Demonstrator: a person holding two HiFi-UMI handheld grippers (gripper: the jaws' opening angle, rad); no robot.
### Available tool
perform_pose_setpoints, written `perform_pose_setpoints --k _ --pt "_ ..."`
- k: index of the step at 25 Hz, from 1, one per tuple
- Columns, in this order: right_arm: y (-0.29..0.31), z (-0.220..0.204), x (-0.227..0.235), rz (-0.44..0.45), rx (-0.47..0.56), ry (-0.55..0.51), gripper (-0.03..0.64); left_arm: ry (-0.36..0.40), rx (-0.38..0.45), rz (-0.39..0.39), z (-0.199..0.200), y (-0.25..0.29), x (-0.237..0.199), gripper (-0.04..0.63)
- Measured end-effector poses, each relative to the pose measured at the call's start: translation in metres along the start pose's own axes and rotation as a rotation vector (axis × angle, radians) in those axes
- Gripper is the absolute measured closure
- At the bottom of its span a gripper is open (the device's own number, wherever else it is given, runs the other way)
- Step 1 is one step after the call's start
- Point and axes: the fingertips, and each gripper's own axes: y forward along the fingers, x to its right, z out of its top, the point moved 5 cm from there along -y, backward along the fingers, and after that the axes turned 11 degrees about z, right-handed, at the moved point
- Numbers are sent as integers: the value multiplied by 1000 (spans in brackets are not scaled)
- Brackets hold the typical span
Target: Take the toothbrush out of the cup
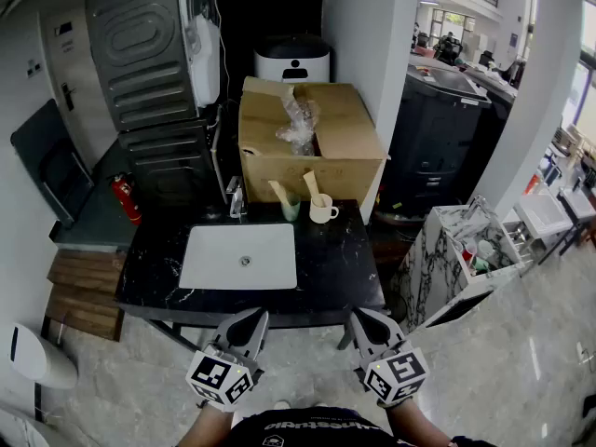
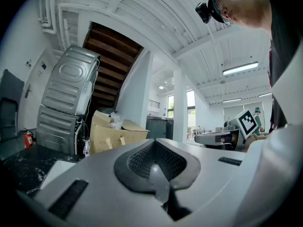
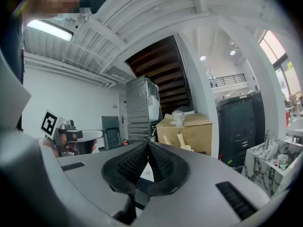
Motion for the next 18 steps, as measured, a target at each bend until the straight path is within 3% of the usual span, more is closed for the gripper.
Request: perform_pose_setpoints --k 18 --pt "11 -3 -17 -7 5 -5 578 -31 4 -3 -3 -11 -18 580"
